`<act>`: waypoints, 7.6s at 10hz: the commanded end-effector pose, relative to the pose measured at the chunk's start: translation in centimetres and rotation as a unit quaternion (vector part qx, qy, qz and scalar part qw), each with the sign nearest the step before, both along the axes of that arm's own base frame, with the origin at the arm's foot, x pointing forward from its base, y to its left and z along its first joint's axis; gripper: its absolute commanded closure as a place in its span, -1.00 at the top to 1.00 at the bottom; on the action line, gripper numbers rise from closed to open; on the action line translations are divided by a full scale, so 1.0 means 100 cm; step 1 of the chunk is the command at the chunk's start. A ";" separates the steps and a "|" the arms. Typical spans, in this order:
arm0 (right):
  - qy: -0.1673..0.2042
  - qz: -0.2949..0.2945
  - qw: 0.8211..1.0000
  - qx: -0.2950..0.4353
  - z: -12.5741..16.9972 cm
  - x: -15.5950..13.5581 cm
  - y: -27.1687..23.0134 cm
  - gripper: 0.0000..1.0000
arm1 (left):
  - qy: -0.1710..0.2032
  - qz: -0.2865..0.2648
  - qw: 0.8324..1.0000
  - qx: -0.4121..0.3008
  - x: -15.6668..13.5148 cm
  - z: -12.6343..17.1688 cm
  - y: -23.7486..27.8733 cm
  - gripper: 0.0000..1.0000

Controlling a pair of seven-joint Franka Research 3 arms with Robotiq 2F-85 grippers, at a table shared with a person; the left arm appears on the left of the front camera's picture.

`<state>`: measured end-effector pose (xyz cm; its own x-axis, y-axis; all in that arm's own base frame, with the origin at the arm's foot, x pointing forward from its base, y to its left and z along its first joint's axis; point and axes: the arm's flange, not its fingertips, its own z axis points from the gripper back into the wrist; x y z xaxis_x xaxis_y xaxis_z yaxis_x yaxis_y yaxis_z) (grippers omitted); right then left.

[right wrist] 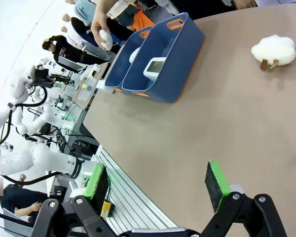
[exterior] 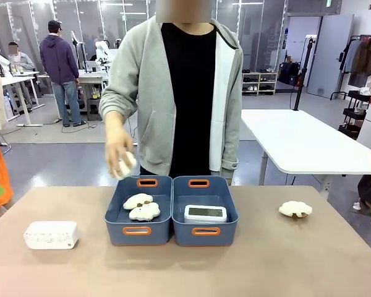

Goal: Sort the digital clocks into the basket.
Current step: Pick up the Digital clock from the table and place it into the empty Plastic storage basket.

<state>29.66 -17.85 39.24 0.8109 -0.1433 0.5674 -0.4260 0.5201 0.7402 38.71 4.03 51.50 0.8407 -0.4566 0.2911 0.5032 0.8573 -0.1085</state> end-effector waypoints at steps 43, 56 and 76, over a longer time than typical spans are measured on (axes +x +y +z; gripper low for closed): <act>-0.007 -0.003 1.000 0.001 0.002 0.000 0.000 1.00 | -0.052 -0.400 0.913 0.065 0.170 -0.070 -0.507 -1.00; -0.007 -0.003 1.000 0.001 0.002 0.000 0.000 1.00 | 0.024 -0.192 0.977 -0.093 0.142 0.018 -0.326 1.00; -0.007 -0.003 1.000 0.001 0.002 0.000 0.000 1.00 | -0.118 0.266 0.852 -0.436 -0.111 -0.083 0.177 1.00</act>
